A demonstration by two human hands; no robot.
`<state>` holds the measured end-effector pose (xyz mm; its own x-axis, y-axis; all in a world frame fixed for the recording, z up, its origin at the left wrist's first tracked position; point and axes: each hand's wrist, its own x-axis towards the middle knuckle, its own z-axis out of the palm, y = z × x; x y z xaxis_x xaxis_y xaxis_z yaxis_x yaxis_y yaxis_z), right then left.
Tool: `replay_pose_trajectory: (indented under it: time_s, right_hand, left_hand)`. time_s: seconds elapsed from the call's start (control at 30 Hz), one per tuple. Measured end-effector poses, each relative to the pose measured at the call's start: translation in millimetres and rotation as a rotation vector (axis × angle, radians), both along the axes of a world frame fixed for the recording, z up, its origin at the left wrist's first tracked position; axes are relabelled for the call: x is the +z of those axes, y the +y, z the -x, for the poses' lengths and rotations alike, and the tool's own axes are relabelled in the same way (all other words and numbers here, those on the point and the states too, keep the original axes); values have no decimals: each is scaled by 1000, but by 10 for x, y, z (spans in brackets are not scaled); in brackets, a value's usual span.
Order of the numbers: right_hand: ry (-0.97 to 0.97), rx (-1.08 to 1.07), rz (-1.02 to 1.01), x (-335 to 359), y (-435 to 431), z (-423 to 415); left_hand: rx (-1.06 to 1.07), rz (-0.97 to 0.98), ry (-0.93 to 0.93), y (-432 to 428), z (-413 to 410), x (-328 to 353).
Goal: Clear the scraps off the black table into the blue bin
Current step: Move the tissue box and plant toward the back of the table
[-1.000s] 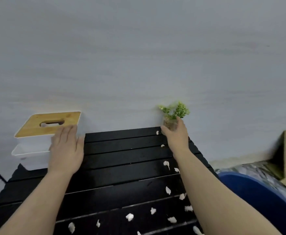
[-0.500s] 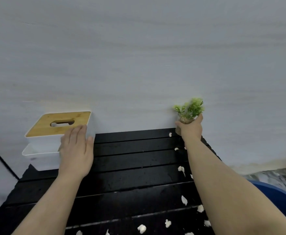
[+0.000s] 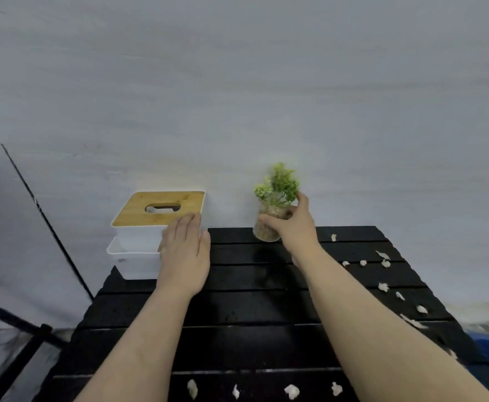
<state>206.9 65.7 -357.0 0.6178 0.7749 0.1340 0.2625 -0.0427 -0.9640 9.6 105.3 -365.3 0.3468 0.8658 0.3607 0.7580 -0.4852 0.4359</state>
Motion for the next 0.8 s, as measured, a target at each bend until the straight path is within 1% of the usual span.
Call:
replay_pose_trajectory:
  time_s: [0.1,0.17,0.3,0.43,0.53,0.6,0.67,0.73,0.8]
  right_hand:
    - [3,124,25,-160,203,422]
    - [15,152,36,-250,266,598]
    - [16,141,44,-286,254,732]
    - [46,104,41,-153,34,691]
    - [84,93,25,40,-409,638]
    - [79,82,27,173,-835,625]
    - [27,92,55,290,-1364,646]
    - [-25,149,97,379,-1966,711]
    - [-124,204,153,405,-2589,753]
  left_hand:
    - [-15,-23,34,31,22,-3]
    - [-25,-38,59,46,32,-16]
    - [-30,-36,78,38,32,-11]
    - [-57,71,49,61,48,44]
    - [-118,180,-62,22,159,126]
    - [-96,178,-145,-135,290,202]
    - [-66,156,-195,-504,406,255]
    - [-92,218,-178,-1071,483,208]
    - [-163,334,-106,-1728,511,98]
